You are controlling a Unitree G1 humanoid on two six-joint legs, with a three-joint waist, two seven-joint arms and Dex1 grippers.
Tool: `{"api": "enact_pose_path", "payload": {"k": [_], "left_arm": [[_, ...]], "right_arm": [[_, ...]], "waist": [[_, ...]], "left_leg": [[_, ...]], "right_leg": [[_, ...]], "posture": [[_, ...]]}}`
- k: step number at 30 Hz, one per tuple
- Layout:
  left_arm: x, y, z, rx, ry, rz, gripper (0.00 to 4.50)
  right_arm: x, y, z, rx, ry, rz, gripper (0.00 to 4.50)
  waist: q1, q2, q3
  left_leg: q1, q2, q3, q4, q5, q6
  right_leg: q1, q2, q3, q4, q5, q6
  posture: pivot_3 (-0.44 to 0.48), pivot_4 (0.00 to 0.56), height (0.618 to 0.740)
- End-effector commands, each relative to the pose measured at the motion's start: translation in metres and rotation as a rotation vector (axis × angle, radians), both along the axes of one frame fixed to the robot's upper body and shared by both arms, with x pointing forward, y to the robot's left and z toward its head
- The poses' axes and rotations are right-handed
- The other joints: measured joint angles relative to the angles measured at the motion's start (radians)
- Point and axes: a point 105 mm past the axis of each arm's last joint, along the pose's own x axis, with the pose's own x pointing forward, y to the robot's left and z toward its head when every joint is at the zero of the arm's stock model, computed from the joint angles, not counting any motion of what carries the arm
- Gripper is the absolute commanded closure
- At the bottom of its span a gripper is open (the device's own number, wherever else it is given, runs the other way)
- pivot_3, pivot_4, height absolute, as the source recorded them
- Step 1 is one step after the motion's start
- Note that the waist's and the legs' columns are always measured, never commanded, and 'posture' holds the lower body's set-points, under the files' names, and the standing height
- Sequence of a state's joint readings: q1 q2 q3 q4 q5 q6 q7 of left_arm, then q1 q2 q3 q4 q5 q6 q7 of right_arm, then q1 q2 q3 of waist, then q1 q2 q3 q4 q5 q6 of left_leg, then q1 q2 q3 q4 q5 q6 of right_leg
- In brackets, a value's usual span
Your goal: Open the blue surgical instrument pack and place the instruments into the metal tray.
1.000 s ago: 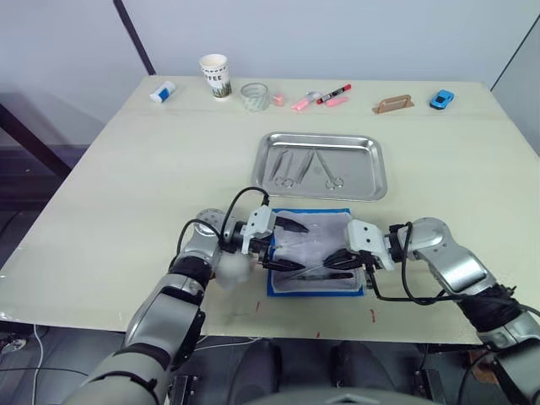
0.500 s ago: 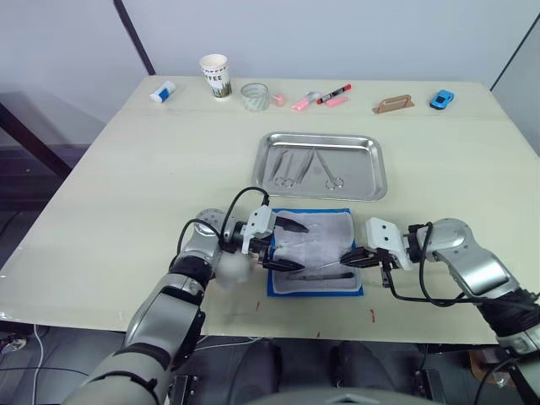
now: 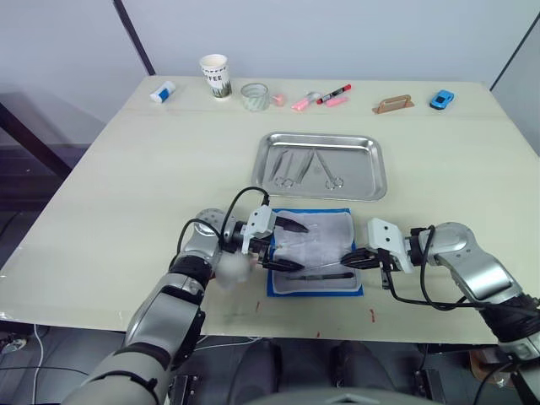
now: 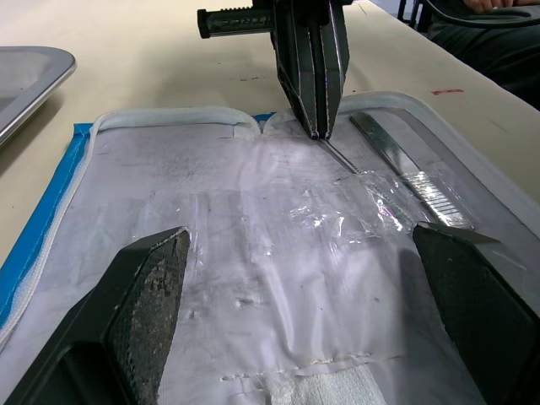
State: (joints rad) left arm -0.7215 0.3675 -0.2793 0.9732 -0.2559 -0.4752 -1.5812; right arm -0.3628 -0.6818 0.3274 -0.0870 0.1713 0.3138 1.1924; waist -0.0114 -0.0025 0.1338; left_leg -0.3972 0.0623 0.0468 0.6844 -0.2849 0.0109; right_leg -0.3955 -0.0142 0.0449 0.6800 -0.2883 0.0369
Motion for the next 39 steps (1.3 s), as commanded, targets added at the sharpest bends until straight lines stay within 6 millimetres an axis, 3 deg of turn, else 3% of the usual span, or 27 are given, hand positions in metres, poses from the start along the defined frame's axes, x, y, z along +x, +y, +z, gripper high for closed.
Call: {"api": "enact_pose_path", "payload": {"k": [1, 13, 18, 27, 37, 39], "left_arm": [[-0.015, 0.011, -0.028, 0.088, 0.106, -0.019, 0.0], [-0.015, 0.011, -0.029, 0.09, 0.109, -0.019, 0.0], [-0.016, 0.012, -0.029, 0.09, 0.109, -0.017, 0.0], [-0.016, 0.013, -0.03, 0.092, 0.11, -0.018, 0.0], [-0.015, 0.013, -0.029, 0.092, 0.107, -0.016, 0.0], [-0.015, 0.013, -0.028, 0.091, 0.106, -0.016, 0.0]], "right_arm": [[-0.004, 0.003, 0.004, 0.007, 0.001, 0.025, 4.48], [-0.005, 0.008, 0.004, 0.028, 0.002, 0.038, 4.48], [-0.003, 0.008, 0.006, 0.029, -0.043, 0.024, 2.99], [-0.002, 0.014, 0.007, 0.033, -0.052, 0.043, 2.99], [-0.003, 0.01, -0.015, -0.035, 0.029, 0.007, 2.99], [-0.003, 0.006, -0.02, -0.065, 0.06, -0.01, 3.77]], "waist": [[0.0, 0.0, 0.0], [0.0, 0.0, 0.0], [0.0, 0.0, 0.0], [0.0, 0.0, 0.0], [0.0, 0.0, 0.0], [0.0, 0.0, 0.0]], "left_leg": [[0.0, 0.0, 0.0, 0.0, 0.0, 0.0], [0.0, 0.0, 0.0, 0.0, 0.0, 0.0], [0.0, 0.0, 0.0, 0.0, 0.0, 0.0], [0.0, 0.0, 0.0, 0.0, 0.0, 0.0], [0.0, 0.0, 0.0, 0.0, 0.0, 0.0], [0.0, 0.0, 0.0, 0.0, 0.0, 0.0]], "right_leg": [[0.0, 0.0, 0.0, 0.0, 0.0, 0.0], [0.0, 0.0, 0.0, 0.0, 0.0, 0.0], [0.0, 0.0, 0.0, 0.0, 0.0, 0.0], [0.0, 0.0, 0.0, 0.0, 0.0, 0.0], [0.0, 0.0, 0.0, 0.0, 0.0, 0.0], [0.0, 0.0, 0.0, 0.0, 0.0, 0.0]], "posture": [[0.0, 0.15, 0.718], [0.0, 0.15, 0.718], [0.0, 0.15, 0.718], [0.0, 0.15, 0.718], [0.0, 0.15, 0.718], [0.0, 0.15, 0.718]]}}
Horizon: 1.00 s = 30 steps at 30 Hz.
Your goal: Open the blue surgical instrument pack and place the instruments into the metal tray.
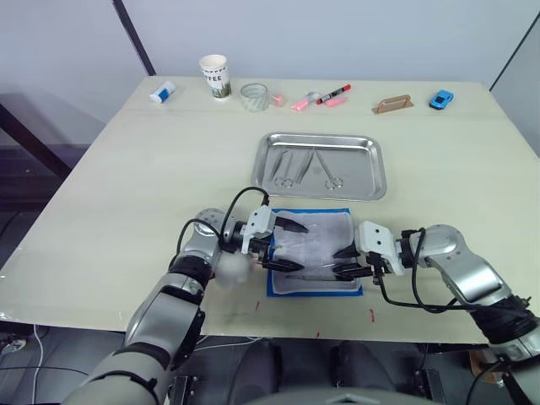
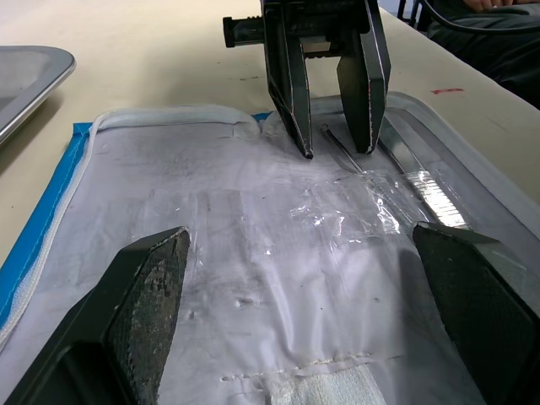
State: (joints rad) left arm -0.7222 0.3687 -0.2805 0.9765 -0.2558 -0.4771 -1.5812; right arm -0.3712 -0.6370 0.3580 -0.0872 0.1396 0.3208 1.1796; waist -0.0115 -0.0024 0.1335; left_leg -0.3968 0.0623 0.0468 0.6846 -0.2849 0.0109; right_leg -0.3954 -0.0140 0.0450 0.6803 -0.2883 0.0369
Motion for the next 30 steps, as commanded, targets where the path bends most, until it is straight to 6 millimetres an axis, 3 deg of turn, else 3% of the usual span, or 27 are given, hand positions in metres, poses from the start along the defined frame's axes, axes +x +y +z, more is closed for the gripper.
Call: {"api": "enact_pose_path", "payload": {"k": [1, 9, 18, 30], "left_arm": [[-0.015, 0.013, -0.028, 0.089, 0.105, -0.016, 0.0], [-0.015, 0.014, -0.028, 0.089, 0.104, -0.012, 0.0], [-0.015, 0.014, -0.028, 0.087, 0.104, -0.012, 0.0], [-0.016, 0.011, -0.029, 0.09, 0.107, -0.021, 0.0]], "right_arm": [[-0.001, -0.01, -0.017, -0.083, 0.067, -0.037, 4.26], [-0.002, -0.01, -0.017, -0.099, 0.071, -0.033, 4.39], [-0.004, 0.007, 0.012, -0.062, -0.033, 0.029, 4.39], [-0.009, 0.017, 0.029, -0.103, -0.15, 0.056, 4.39]], "waist": [[0.0, 0.0, 0.0], [0.0, -0.001, -0.001], [0.0, -0.001, -0.001], [0.0, -0.001, -0.001]], "left_leg": [[0.0, 0.0, 0.0, 0.0, 0.0, 0.0], [0.0, 0.0, 0.0, 0.0, 0.0, 0.0], [0.0, 0.0, 0.0, 0.0, 0.0, 0.0], [0.0, 0.0, 0.0, 0.0, 0.0, 0.0]], "right_leg": [[0.0, 0.0, 0.0, 0.0, 0.0, 0.0], [0.0, 0.0, 0.0, 0.0, 0.0, 0.0], [0.0, 0.0, 0.0, 0.0, 0.0, 0.0], [0.0, 0.0, 0.0, 0.0, 0.0, 0.0]], "posture": [[0.0, 0.15, 0.718], [0.0, 0.15, 0.718], [0.0, 0.15, 0.718], [0.0, 0.15, 0.718]]}}
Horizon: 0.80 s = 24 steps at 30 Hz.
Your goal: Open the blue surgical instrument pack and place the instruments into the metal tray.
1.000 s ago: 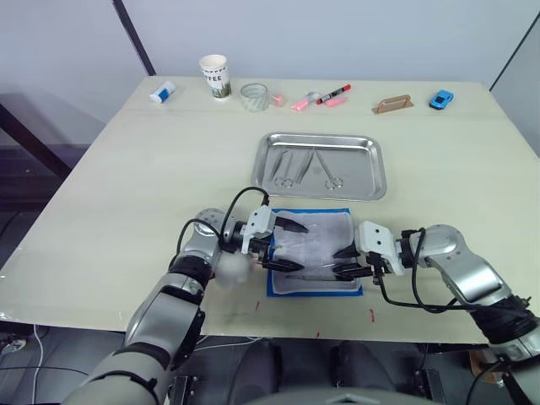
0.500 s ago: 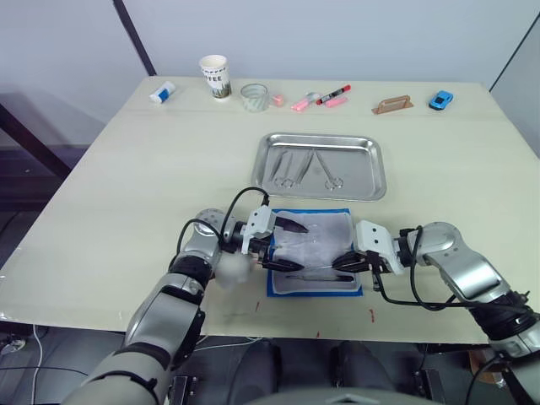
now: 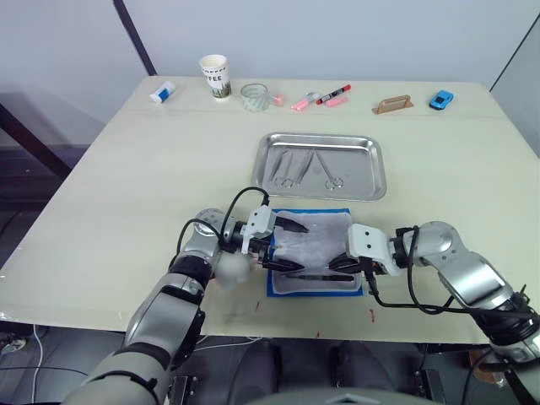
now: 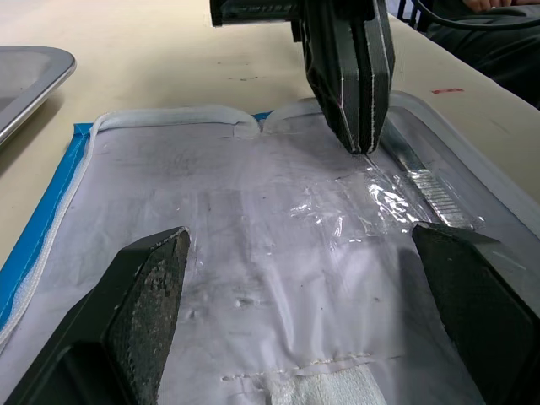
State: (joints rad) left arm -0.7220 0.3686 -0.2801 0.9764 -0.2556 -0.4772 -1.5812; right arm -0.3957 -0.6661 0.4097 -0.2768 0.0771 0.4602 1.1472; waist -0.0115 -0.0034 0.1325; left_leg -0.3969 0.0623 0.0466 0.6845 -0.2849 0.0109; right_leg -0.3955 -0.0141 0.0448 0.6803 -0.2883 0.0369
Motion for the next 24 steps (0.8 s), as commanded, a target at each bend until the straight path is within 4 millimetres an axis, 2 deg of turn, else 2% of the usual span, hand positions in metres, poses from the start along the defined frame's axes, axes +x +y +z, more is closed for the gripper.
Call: {"api": "enact_pose_path", "payload": {"k": [1, 12, 21, 22, 23, 24], "left_arm": [[-0.016, 0.011, -0.029, 0.091, 0.107, -0.022, 0.0], [-0.016, 0.01, -0.03, 0.093, 0.11, -0.024, 0.0], [-0.017, 0.009, -0.031, 0.092, 0.111, -0.025, 0.0], [-0.017, 0.009, -0.031, 0.092, 0.111, -0.024, 0.0], [-0.017, 0.01, -0.031, 0.092, 0.112, -0.024, 0.0], [-0.017, 0.01, -0.032, 0.093, 0.112, -0.023, 0.0]], "right_arm": [[0.001, 0.003, 0.015, -0.017, -0.083, 0.022, 4.39], [0.006, -0.003, 0.031, -0.047, -0.15, 0.025, 4.39], [0.002, -0.002, 0.027, 0.0, -0.051, -0.006, 4.39], [0.003, 0.0, 0.028, 0.015, -0.059, -0.015, 3.86], [0.004, 0.001, 0.028, 0.025, -0.061, -0.022, 3.64], [0.004, 0.001, 0.028, 0.028, -0.053, -0.023, 3.64]], "waist": [[0.0, 0.0, 0.0], [0.0, 0.0, 0.0], [0.001, 0.0, 0.0], [0.001, 0.0, 0.0], [0.001, 0.0, 0.0], [0.0, 0.0, 0.0]], "left_leg": [[0.0, 0.0, 0.0, 0.0, 0.0, 0.0], [0.0, 0.0, 0.0, 0.0, 0.0, 0.0], [0.0, 0.0, 0.0, 0.0, 0.0, 0.0], [0.0, 0.0, 0.0, 0.0, 0.0, 0.0], [0.0, 0.0, 0.0, 0.0, 0.0, 0.0], [0.0, 0.0, 0.0, 0.0, 0.0, 0.0]], "right_leg": [[0.0, 0.0, 0.0, 0.0, 0.0, 0.0], [0.0, 0.0, 0.0, 0.0, 0.0, 0.0], [0.0, 0.0, 0.0, 0.0, 0.0, 0.0], [0.0, 0.0, 0.0, 0.0, 0.0, 0.0], [0.0, 0.0, 0.0, 0.0, 0.0, 0.0], [0.0, 0.0, 0.0, 0.0, 0.0, 0.0]], "posture": [[0.0, 0.15, 0.718], [0.0, 0.15, 0.718], [0.0, 0.15, 0.718], [0.0, 0.15, 0.718], [0.0, 0.15, 0.718], [0.0, 0.15, 0.718]]}}
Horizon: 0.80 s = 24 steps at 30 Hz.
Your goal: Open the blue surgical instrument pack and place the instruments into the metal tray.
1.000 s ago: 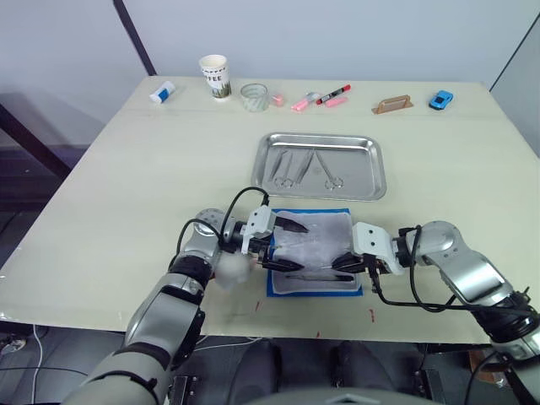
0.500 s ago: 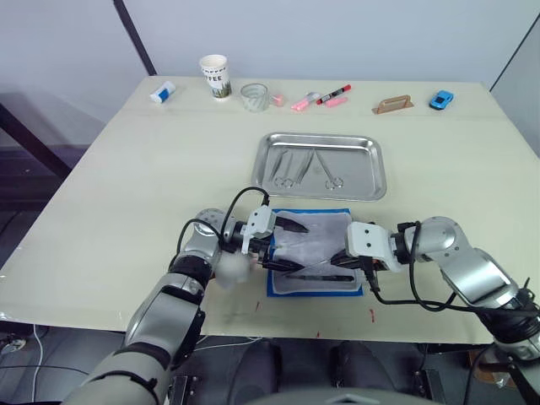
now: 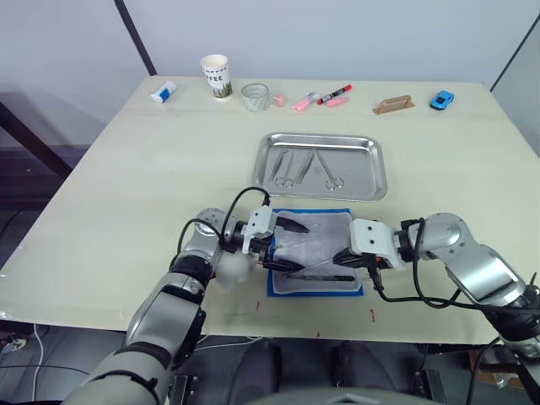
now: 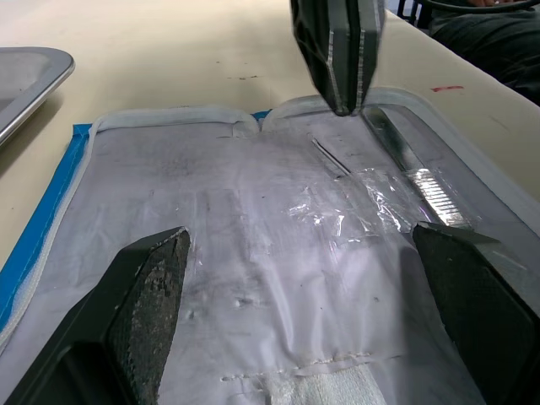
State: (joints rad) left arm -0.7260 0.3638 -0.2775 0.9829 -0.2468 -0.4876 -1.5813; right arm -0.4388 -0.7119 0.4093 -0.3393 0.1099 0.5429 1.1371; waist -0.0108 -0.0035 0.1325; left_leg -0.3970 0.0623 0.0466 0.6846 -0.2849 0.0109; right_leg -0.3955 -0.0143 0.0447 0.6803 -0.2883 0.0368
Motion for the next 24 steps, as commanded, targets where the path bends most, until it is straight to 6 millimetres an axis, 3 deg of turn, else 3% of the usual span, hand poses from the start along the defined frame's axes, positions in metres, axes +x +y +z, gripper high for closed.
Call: {"api": "enact_pose_path", "payload": {"k": [1, 11, 24], "left_arm": [[-0.017, 0.011, -0.032, 0.091, 0.12, -0.017, 0.0], [-0.017, 0.012, -0.032, 0.092, 0.12, -0.015, 0.0], [-0.018, 0.012, -0.033, 0.09, 0.121, -0.015, 0.0]], "right_arm": [[0.003, 0.004, 0.012, 0.057, -0.027, -0.013, 3.64], [0.007, 0.007, 0.007, 0.077, 0.012, -0.052, 3.64], [0.012, -0.004, -0.015, -0.045, 0.112, -0.107, 3.64]], "waist": [[0.0, 0.0, 0.0], [0.0, 0.0, 0.0], [-0.001, 0.0, 0.0]], "left_leg": [[0.0, 0.0, 0.0, 0.0, 0.0, 0.0], [0.0, 0.0, 0.0, 0.0, 0.0, 0.0], [0.0, 0.0, 0.0, 0.0, 0.0, 0.0]], "right_leg": [[0.0, 0.0, 0.0, 0.0, 0.0, 0.0], [0.0, 0.0, 0.0, 0.0, 0.0, 0.0], [0.0, 0.0, 0.0, 0.0, 0.0, 0.0]], "posture": [[0.0, 0.15, 0.718], [0.0, 0.15, 0.718], [0.0, 0.15, 0.718]]}}
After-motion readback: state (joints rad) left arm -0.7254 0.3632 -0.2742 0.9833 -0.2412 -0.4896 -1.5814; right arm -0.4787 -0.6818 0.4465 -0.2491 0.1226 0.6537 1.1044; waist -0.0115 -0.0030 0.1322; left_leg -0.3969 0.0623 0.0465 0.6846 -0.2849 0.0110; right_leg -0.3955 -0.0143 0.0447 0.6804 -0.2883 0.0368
